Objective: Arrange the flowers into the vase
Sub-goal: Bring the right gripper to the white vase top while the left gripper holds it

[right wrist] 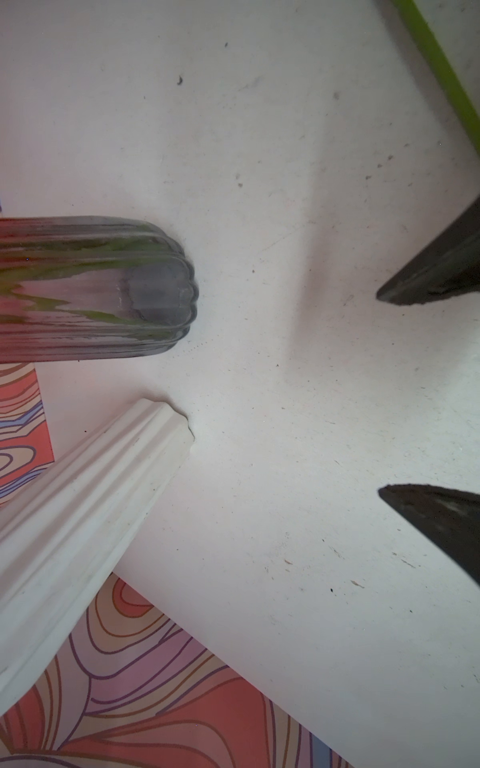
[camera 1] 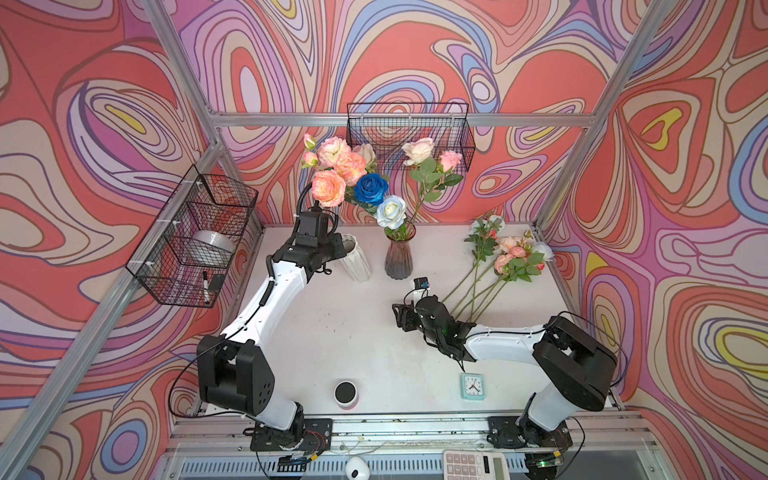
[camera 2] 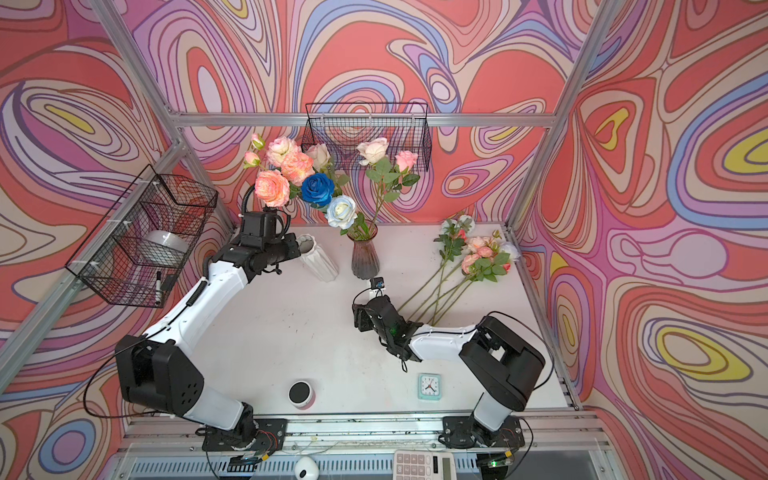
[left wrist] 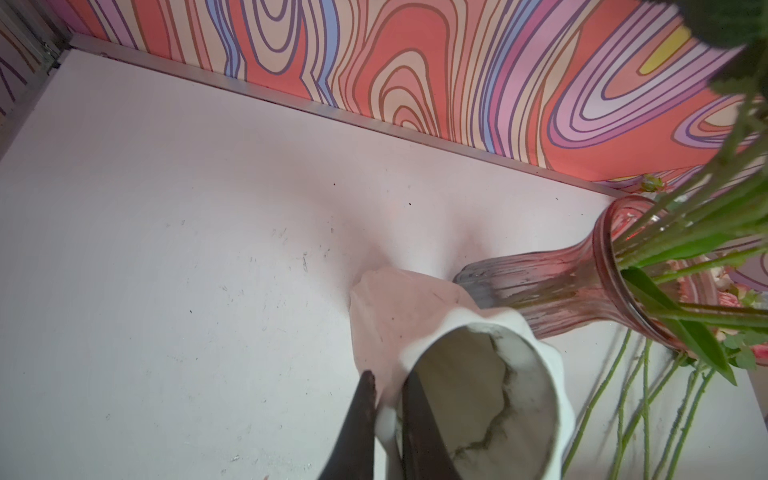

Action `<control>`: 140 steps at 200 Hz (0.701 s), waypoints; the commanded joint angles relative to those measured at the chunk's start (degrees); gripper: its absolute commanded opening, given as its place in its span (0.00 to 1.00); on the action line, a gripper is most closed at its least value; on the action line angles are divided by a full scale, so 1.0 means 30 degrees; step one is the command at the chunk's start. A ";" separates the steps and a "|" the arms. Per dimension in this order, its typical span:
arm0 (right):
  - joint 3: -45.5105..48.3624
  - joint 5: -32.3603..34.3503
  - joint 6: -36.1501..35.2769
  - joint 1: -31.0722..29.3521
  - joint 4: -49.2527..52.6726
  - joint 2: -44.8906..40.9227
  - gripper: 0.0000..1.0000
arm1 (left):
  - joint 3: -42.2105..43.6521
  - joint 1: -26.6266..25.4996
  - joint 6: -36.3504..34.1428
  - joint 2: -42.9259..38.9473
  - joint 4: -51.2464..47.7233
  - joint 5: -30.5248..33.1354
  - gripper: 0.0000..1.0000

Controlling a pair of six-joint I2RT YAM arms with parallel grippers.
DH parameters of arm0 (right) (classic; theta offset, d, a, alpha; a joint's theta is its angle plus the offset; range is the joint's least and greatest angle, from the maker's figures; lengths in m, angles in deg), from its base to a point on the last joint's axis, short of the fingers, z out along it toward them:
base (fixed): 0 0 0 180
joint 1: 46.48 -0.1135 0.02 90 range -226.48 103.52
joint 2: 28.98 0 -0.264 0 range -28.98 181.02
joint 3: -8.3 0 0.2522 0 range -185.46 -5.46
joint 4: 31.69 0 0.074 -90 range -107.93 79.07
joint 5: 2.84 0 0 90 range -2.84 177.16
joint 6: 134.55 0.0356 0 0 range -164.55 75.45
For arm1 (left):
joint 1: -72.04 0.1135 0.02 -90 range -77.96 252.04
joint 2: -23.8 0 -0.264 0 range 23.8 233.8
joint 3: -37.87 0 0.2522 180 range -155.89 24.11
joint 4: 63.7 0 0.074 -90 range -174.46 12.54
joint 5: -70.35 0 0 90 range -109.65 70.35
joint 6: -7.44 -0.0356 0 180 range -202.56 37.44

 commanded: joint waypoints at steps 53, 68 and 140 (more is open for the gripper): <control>-0.1114 -0.0100 -0.0864 -0.0407 0.0143 0.0024 0.70 | 0.0806 -0.0544 0.0349 -0.0914 -0.1974 -0.1209 0.00; -0.1339 -0.0865 -0.2258 -0.0779 -0.1052 0.0308 0.70 | 0.0938 -0.0553 0.0381 -0.0947 -0.1941 -0.1244 0.00; -0.5677 0.0867 -0.8331 -0.2071 -0.6144 0.4261 0.80 | 0.0617 -0.0553 0.0384 -0.0630 -0.1925 -0.1226 0.00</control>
